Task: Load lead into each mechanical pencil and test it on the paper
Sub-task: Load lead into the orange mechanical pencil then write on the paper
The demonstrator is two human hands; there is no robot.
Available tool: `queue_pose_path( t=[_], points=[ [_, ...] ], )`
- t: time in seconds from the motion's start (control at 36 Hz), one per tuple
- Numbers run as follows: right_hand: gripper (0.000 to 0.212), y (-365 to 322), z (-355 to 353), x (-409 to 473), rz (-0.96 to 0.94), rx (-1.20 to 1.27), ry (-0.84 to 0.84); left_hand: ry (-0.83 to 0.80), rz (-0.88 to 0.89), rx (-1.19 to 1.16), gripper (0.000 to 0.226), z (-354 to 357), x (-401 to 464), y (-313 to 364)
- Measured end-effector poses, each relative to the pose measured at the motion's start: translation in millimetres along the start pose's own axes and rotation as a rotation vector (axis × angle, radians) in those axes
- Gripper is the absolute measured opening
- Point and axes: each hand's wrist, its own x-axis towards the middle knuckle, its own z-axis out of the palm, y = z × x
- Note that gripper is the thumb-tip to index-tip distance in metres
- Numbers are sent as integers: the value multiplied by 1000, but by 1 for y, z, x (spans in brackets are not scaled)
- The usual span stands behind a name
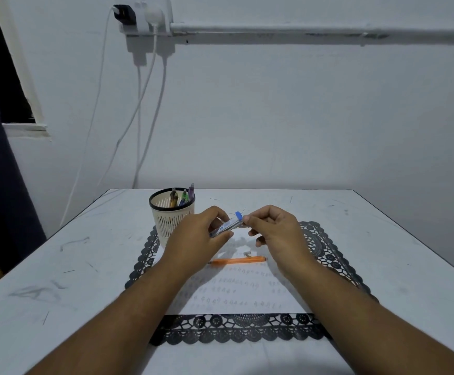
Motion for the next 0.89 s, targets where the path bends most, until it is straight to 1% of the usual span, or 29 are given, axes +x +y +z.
queue_pose_path(
  t=[0.06, 0.14, 0.22, 0.42, 0.56, 0.67, 0.81, 0.89],
  points=[
    [16, -1, 0, -1, -17, -28, -9, -1, -13, -2, 21, 0, 0, 0],
    [9, -1, 0, -1, -36, -54, -34, -2, -19, -3, 21, -1, -1, 1],
    [6, -1, 0, -1, -41, -35, -38, -12, -27, -9, 21, -2, -2, 3],
    [6, -3, 0, 1, -12, 83, -3, -32, -43, 12, 23, -3, -2, 5],
    [9, -5, 1, 0, -18, 118, 11, -33, -45, 33, 24, -4, -3, 8],
    [12, -5, 2, 0, -40, 110, 15, -33, -38, 38, 24, -4, -3, 8],
    [8, -4, 0, -1, -76, 64, 7, -34, -33, 28, 23, -3, -3, 6],
    [11, -5, 1, 0, -64, 84, 10, -27, -24, 13, 22, -2, -3, 4]
  ],
)
